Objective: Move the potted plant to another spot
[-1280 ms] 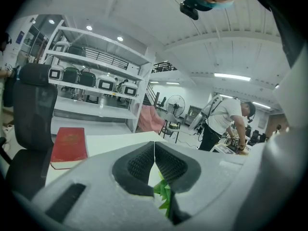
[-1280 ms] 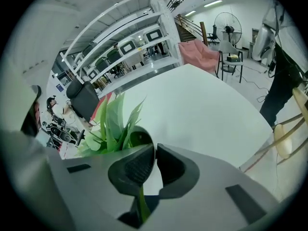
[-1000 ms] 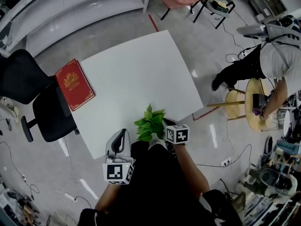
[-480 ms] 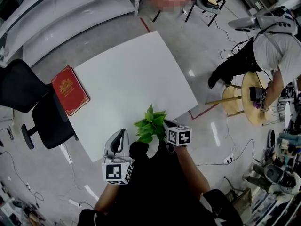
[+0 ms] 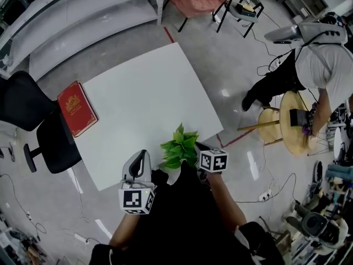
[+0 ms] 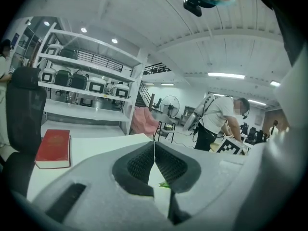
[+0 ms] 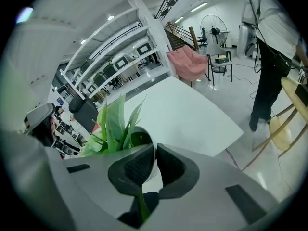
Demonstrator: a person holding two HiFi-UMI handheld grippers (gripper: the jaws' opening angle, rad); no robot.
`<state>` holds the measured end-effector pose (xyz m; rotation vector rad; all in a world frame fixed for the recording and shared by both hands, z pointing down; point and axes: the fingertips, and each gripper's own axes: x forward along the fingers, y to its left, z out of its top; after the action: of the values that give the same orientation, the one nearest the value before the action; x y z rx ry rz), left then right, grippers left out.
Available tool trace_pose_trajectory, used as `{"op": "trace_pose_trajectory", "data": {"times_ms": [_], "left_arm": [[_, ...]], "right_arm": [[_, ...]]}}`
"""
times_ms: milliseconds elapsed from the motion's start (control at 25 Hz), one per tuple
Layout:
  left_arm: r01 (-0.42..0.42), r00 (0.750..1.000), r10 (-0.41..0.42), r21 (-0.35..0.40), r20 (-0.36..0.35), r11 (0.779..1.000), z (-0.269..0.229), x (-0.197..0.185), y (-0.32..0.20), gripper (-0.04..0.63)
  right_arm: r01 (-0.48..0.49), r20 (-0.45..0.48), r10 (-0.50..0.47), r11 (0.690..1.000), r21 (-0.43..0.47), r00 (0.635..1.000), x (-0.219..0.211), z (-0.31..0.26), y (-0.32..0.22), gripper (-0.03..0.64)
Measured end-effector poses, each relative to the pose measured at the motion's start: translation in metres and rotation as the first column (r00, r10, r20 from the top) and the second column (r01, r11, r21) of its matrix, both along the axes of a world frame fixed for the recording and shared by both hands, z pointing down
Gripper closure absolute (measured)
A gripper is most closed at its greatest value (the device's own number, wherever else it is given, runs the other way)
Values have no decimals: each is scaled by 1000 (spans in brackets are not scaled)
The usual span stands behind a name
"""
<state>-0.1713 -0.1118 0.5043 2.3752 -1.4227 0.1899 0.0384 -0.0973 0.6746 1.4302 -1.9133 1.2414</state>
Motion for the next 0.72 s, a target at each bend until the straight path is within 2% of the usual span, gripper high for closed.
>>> {"op": "trace_pose_trajectory", "data": {"times_ms": [240,440,720], "left_arm": [[33,999,-33,-3,0,999,-9,48,-12,577],[36,999,-36,15,13,999,-16,95,-29,577],[41,998,-41,2,38,999,-13,156,-49,577]], "right_arm": [[4,-7,-4,1000,-7,1000,56,3,-14,588],[16,1,-16,1000,-6,1000,99,7,-31,588],[36,1,-36,999,-19,999,154,20,-54,588]]}}
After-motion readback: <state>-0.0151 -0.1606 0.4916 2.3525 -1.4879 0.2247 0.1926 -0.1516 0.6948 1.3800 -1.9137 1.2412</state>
